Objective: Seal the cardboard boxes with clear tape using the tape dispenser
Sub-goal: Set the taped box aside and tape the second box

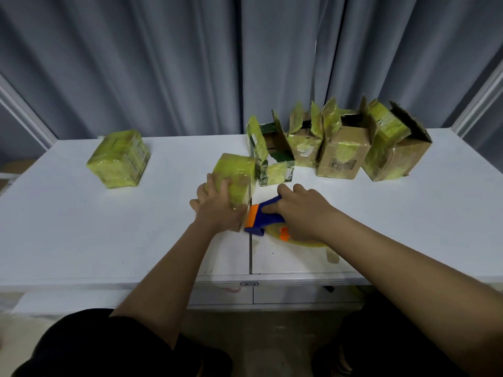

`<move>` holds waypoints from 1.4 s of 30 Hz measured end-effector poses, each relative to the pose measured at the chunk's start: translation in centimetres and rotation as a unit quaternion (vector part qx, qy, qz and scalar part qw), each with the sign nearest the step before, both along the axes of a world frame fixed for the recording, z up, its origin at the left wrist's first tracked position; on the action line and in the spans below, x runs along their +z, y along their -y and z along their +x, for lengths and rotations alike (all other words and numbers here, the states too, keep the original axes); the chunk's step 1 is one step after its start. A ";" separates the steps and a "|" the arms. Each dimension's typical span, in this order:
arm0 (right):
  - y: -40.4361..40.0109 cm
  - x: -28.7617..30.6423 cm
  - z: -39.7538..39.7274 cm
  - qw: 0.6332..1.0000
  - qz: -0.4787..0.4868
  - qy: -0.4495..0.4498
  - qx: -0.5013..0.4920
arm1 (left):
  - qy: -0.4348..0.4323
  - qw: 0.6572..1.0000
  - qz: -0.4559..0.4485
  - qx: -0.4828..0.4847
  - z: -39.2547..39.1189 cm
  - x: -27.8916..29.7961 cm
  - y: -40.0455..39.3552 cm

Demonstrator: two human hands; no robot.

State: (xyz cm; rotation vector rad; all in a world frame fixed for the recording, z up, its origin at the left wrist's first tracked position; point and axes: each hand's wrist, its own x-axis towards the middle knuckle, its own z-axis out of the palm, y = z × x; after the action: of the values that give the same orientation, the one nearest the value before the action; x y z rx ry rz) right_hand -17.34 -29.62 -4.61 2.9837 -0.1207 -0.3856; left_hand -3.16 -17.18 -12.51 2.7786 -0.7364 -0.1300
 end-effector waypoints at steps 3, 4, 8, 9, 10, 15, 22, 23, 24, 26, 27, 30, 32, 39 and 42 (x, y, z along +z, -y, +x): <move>-1.4 0.1 1.4 0.999 -0.001 -0.014 -0.029 | -0.021 1.000 -0.005 0.003 0.0 0.2 -0.1; -1.8 0.1 1.8 0.999 -0.004 -0.018 -0.037 | -0.023 1.000 -0.002 0.004 0.0 0.2 -0.1; -2.2 -0.2 2.5 0.996 0.001 -0.058 -0.062 | -0.026 1.000 0.016 0.004 -0.3 0.7 0.0; -2.1 -0.2 2.7 0.994 -0.001 -0.075 -0.074 | -0.031 0.999 0.012 0.005 -0.2 0.8 -0.2; -2.1 -0.2 2.8 0.993 -0.005 -0.089 -0.081 | -0.037 0.999 0.004 0.002 -0.1 0.9 -0.4; -0.5 0.1 2.5 0.997 0.023 -0.063 -0.033 | 0.010 1.000 0.003 -0.008 -0.2 0.2 -0.5; -0.2 -0.4 0.4 1.000 0.009 -0.001 -0.011 | -0.007 0.999 -0.038 -0.007 0.0 -0.1 -0.5; -0.4 -0.5 0.3 1.000 0.002 0.008 -0.005 | -0.006 0.999 -0.045 -0.008 -0.1 -0.1 -0.6; -0.5 -0.5 0.2 1.000 -0.004 0.014 0.000 | -0.005 0.999 -0.050 -0.009 -0.1 0.0 -0.6; -0.7 -0.4 0.4 1.000 -0.009 0.013 0.000 | -0.010 0.999 -0.047 -0.009 0.0 0.1 -0.7; -0.7 -0.4 0.6 1.000 -0.014 0.008 -0.001 | -0.014 0.999 -0.043 -0.008 -0.1 0.1 -0.7; -1.0 0.0 1.5 0.998 -0.061 -0.017 0.000 | -0.011 0.999 -0.044 -0.005 -0.2 0.1 -0.6; -0.8 0.7 1.9 0.992 -0.119 -0.028 0.004 | 0.000 0.999 -0.045 -0.001 -0.2 0.0 -0.6; 4.6 0.9 -0.2 0.982 -0.183 0.056 0.006 | 0.037 0.999 -0.029 0.009 -0.3 -0.3 -0.4; 4.5 -1.9 -1.3 0.983 -0.143 0.111 0.025 | 0.032 0.999 -0.024 0.007 -0.3 -0.3 -0.4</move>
State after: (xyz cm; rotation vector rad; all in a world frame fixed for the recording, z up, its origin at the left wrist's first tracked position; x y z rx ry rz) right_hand -18.63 -34.15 -6.55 2.7284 -0.1110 -0.0246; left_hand -3.47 -16.77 -12.79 2.7524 -0.7239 -0.0205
